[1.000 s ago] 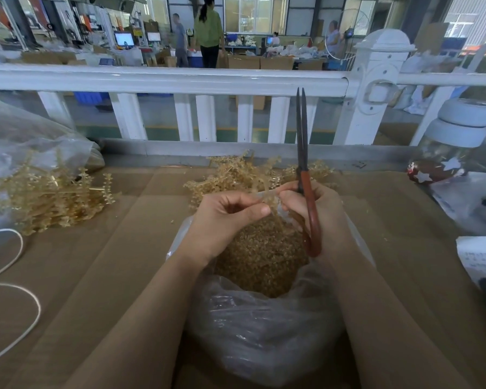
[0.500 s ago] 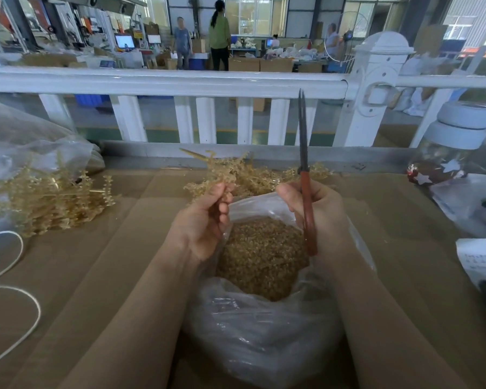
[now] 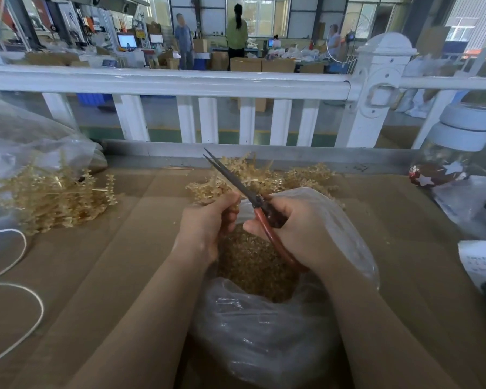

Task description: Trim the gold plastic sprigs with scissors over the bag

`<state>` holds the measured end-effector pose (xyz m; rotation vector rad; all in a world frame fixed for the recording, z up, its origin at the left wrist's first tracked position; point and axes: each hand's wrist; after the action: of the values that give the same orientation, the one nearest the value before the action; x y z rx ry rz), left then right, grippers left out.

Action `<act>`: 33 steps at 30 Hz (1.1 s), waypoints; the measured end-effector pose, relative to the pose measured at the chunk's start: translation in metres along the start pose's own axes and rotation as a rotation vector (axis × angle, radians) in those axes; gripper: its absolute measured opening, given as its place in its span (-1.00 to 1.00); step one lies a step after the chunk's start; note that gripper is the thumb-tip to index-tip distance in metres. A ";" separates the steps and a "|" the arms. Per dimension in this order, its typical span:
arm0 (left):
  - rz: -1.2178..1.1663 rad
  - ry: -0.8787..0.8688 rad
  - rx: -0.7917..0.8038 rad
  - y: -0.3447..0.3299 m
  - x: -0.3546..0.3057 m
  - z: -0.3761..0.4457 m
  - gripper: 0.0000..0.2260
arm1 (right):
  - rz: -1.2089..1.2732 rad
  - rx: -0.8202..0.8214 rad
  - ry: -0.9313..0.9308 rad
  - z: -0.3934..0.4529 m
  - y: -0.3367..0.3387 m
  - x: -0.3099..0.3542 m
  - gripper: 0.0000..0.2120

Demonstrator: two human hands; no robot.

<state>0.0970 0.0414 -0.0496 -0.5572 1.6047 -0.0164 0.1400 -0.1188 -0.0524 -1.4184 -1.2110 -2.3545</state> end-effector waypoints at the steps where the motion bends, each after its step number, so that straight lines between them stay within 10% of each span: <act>1: 0.008 -0.008 0.020 0.000 0.000 -0.001 -0.72 | -0.034 -0.013 -0.017 0.001 0.000 -0.001 -0.81; 21: -0.183 0.062 0.438 0.006 -0.004 -0.007 -0.83 | -0.163 -0.133 -0.139 0.005 0.004 -0.011 -0.80; 33: -0.518 0.052 0.177 0.006 -0.008 0.000 -0.79 | -0.188 -0.106 -0.146 0.005 -0.001 -0.012 -0.75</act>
<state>0.0952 0.0500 -0.0444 -0.8230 1.4521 -0.5577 0.1494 -0.1173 -0.0610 -1.5994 -1.3283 -2.5108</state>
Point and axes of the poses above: each hand's wrist, its own z-axis towards the middle knuckle, its own y-axis out of the back of the hand, x = y × z, and after that the axes turned 13 degrees about x, right-handed
